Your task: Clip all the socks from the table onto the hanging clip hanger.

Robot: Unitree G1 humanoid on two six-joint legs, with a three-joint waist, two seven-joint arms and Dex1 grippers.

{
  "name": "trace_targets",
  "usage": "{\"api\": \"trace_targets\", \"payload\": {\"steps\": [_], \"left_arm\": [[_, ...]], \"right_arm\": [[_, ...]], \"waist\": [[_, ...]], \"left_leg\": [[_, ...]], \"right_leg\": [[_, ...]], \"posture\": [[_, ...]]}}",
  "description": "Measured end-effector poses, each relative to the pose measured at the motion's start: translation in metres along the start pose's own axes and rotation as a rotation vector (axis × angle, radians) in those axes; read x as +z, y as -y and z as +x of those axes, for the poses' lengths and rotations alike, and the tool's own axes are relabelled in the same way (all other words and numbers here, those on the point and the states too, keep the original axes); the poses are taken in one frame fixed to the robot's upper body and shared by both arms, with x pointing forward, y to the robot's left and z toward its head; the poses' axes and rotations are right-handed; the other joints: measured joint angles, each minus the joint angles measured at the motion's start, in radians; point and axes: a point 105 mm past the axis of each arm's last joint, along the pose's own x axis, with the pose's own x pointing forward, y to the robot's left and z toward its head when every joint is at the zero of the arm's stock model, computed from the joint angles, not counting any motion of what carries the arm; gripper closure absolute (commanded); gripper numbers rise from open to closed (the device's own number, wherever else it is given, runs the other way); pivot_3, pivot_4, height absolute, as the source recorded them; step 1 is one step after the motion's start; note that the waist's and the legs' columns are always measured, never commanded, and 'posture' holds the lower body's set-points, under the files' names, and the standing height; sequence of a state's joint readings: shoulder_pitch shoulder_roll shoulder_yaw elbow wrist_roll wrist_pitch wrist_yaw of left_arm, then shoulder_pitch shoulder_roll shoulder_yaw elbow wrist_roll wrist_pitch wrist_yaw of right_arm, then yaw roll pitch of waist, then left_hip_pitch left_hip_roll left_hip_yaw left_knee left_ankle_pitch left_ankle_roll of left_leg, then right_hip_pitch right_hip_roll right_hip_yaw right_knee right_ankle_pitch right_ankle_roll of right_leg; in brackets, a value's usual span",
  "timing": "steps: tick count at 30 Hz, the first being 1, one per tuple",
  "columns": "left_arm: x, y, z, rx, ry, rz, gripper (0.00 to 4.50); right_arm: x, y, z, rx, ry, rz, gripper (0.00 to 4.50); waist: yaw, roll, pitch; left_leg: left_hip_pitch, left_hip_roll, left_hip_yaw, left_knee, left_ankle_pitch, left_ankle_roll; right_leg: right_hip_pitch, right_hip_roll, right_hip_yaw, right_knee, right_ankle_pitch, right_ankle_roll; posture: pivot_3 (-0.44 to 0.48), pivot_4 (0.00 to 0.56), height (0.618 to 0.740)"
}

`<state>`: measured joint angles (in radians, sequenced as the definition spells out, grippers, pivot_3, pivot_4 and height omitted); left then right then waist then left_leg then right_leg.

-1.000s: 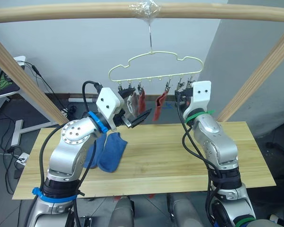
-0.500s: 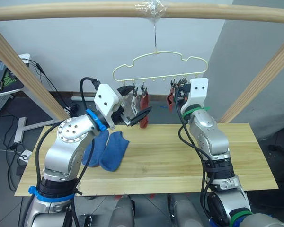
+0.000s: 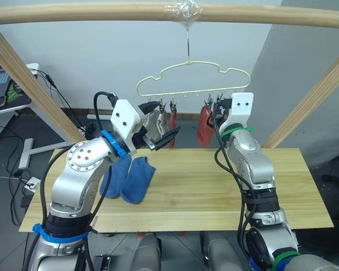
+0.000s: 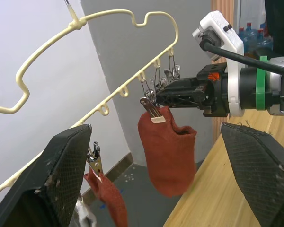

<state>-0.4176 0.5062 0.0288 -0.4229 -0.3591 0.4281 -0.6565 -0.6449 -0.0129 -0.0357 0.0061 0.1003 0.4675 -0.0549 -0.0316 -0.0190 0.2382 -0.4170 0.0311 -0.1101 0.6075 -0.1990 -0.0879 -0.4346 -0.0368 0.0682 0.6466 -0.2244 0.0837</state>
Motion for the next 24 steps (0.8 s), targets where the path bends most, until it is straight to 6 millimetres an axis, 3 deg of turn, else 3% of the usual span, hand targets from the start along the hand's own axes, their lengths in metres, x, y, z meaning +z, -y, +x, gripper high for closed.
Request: {"api": "trace_targets", "payload": {"steps": [7, 24], "left_arm": [[0.007, -0.002, 0.003, 0.000, 0.024, -0.004, 0.00], [0.017, -0.002, 0.007, -0.008, 0.050, -0.028, 0.00]], "right_arm": [[0.002, -0.013, 0.001, 0.032, 0.007, 0.012, 2.90], [0.007, -0.016, 0.010, 0.048, 0.016, -0.001, 2.90]], "waist": [[0.000, 0.000, 0.000], [0.001, 0.000, 0.000]], "left_leg": [[0.000, 0.000, 0.000, 0.000, 0.000, 0.000], [0.000, 0.000, 0.000, 0.000, 0.000, 0.000]], "right_leg": [[0.000, 0.000, 0.000, 0.000, 0.000, -0.001], [0.000, 0.000, 0.000, 0.000, 0.000, -0.001]], "posture": [[0.114, 0.212, 0.740], [0.118, 0.219, 0.740]]}}
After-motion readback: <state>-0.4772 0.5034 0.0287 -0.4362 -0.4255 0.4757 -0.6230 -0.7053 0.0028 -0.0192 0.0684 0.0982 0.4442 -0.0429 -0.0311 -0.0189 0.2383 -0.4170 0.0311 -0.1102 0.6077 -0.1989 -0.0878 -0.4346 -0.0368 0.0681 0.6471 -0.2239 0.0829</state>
